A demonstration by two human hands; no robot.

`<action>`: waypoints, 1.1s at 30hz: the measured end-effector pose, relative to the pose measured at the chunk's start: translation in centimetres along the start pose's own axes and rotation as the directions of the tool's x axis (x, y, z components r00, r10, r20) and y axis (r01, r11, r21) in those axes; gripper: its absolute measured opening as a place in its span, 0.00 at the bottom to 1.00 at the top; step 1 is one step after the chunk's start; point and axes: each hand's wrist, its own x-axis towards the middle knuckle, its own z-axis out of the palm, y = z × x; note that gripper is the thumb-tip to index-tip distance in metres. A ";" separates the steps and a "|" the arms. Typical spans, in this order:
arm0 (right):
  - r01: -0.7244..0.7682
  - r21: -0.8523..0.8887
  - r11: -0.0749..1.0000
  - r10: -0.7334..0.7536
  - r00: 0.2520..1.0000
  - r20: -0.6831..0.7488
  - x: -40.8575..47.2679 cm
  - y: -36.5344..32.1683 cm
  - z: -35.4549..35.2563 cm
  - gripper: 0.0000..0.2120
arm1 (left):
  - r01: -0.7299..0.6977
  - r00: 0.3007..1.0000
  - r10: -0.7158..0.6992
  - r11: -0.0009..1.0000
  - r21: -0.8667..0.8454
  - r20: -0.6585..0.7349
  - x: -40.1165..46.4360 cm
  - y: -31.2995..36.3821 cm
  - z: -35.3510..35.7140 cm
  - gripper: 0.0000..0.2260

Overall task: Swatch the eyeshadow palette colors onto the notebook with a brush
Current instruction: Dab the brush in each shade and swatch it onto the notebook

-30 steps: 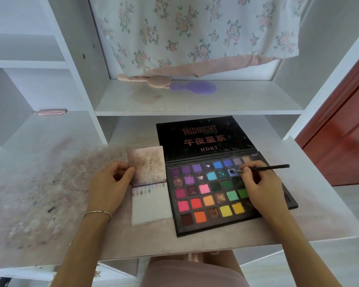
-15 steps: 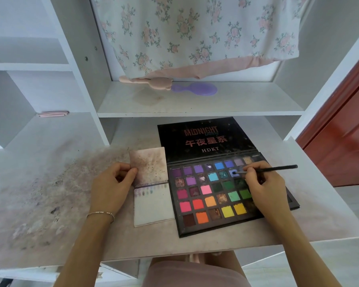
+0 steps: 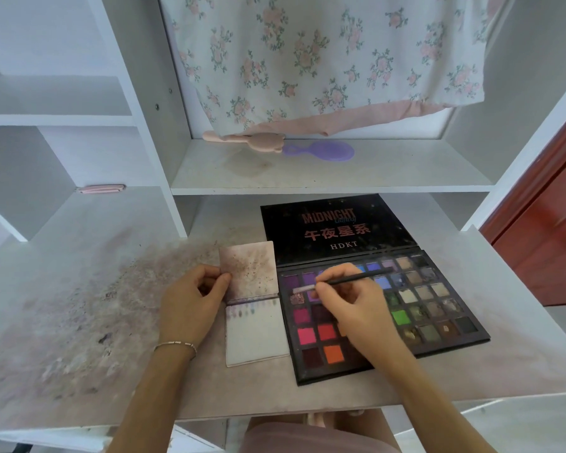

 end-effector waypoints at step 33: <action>0.011 -0.179 0.984 0.023 0.982 0.187 0.9 0.8 3.1 0.07 | 0.002 1.000 -0.002 0.999 -0.045 0.005 -0.1 -0.1 0.0 0.08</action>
